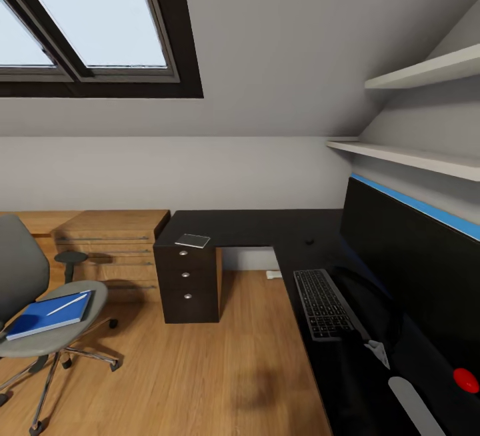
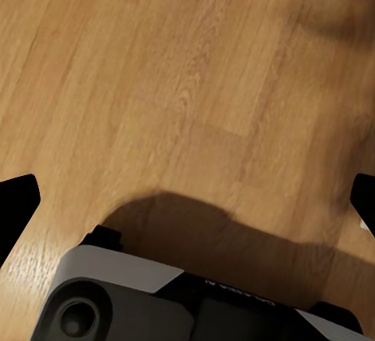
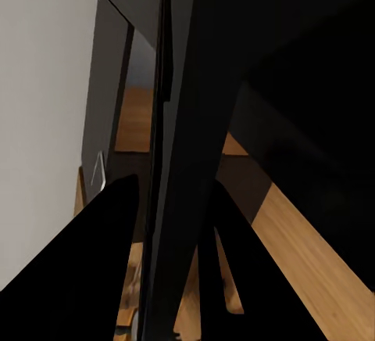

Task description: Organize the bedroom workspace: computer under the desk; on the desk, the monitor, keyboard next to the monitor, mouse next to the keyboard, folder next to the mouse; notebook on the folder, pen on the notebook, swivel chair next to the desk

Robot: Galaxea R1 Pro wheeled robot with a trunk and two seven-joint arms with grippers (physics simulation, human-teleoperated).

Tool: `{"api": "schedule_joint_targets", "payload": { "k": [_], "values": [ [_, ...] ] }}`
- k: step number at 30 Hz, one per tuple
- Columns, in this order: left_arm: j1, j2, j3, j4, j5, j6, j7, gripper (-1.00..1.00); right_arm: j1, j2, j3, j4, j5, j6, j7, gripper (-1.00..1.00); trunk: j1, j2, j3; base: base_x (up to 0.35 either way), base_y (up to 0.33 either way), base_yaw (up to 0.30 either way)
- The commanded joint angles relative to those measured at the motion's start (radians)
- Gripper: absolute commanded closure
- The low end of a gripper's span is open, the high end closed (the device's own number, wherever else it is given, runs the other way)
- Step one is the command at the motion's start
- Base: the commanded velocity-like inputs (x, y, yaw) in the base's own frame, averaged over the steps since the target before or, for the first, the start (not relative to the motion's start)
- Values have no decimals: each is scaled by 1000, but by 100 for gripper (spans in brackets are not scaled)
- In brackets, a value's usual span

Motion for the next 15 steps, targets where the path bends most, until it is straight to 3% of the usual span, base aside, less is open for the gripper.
{"api": "schedule_joint_targets", "payload": {
  "k": [1, 15],
  "values": [
    [0, 0, -1, -2, 9, 2, 8, -100, -1, 0, -3, -1, -7, 5, 2, 100, 4, -8, -4, 0, 0, 0],
    [0, 0, 0, -2, 9, 2, 8, -100, -1, -4, -6, 0, -6, 4, 53, 100, 58, -106, -48, 0, 0, 0]
  ]
}}
